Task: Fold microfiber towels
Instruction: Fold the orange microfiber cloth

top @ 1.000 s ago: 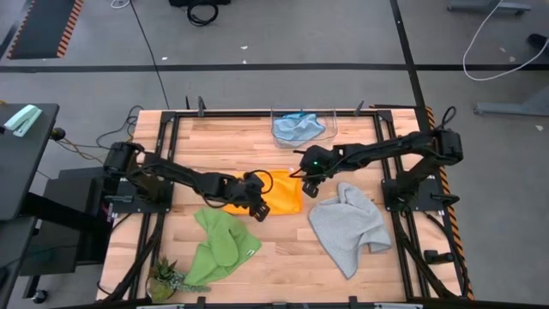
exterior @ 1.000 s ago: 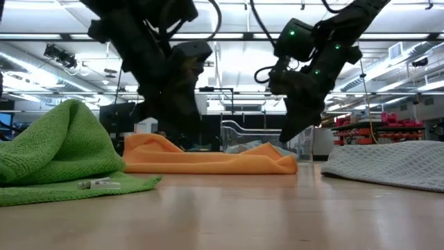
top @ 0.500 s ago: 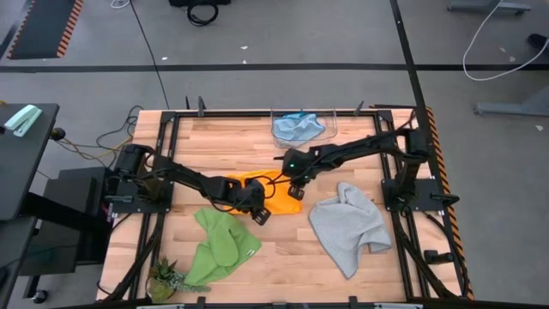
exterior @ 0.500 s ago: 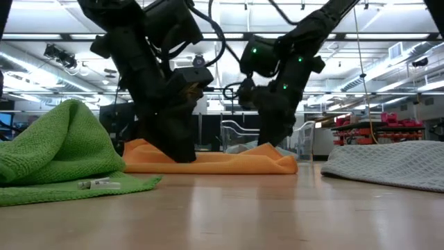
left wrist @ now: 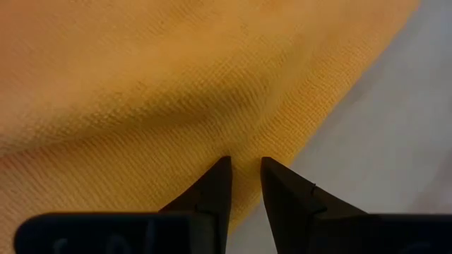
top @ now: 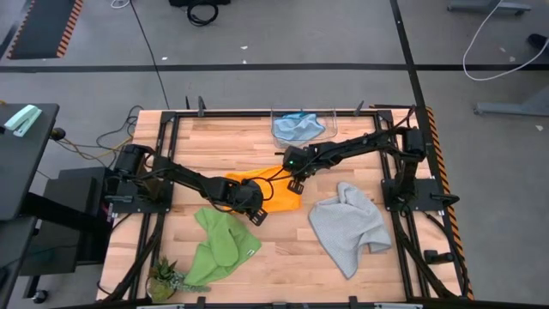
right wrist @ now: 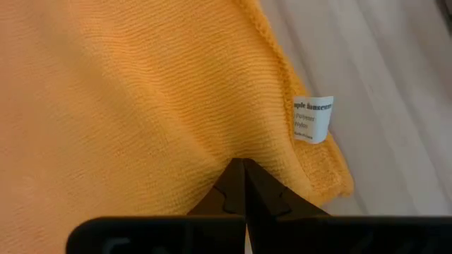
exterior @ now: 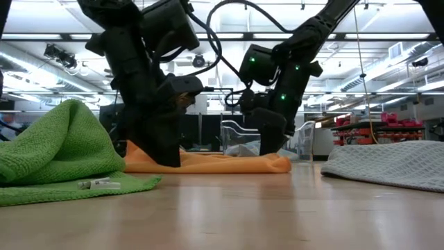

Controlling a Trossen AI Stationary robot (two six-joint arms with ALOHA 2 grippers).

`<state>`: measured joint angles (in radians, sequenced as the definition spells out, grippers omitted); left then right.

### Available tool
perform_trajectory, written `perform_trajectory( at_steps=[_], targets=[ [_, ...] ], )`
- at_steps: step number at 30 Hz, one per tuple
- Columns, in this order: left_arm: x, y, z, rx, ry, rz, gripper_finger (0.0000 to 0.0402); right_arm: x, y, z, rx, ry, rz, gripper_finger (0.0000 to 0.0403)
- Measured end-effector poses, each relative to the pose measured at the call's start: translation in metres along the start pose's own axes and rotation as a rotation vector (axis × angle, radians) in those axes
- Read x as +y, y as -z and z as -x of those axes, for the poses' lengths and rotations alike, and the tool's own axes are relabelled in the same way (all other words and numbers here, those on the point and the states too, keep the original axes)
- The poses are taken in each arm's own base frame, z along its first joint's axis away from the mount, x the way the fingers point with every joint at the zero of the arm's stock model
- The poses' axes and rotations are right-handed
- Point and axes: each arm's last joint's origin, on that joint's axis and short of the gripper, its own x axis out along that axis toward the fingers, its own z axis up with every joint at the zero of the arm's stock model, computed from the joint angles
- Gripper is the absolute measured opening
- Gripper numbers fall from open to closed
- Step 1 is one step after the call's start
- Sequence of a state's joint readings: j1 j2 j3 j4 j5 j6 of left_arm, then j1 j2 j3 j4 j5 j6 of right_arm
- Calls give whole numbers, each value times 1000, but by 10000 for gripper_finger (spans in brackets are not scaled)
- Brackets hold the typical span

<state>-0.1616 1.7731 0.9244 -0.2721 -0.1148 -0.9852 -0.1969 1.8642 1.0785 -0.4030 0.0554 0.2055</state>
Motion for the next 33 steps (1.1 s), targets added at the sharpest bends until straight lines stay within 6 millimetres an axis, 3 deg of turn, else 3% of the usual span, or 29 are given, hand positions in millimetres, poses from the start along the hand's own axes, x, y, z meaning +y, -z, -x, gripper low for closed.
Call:
perform_trajectory(
  at_steps=[7, 14, 24, 33],
  targets=[
    [0, 5, -6, 18, -23, -14, 87, -11, -2, 0, -3, 15, -9, 0],
    [-2, 10, -7, 19, -24, -30, 81, -15, -6, 1, -12, 31, 161, 0],
    [-3, 11, -8, 13, -30, -47, 89, -20, -2, 3, 38, 113, 227, 0],
    [-5, 10, -8, -15, -12, -43, 81, -13, -13, 19, 7, 118, 221, 3]
  ],
)
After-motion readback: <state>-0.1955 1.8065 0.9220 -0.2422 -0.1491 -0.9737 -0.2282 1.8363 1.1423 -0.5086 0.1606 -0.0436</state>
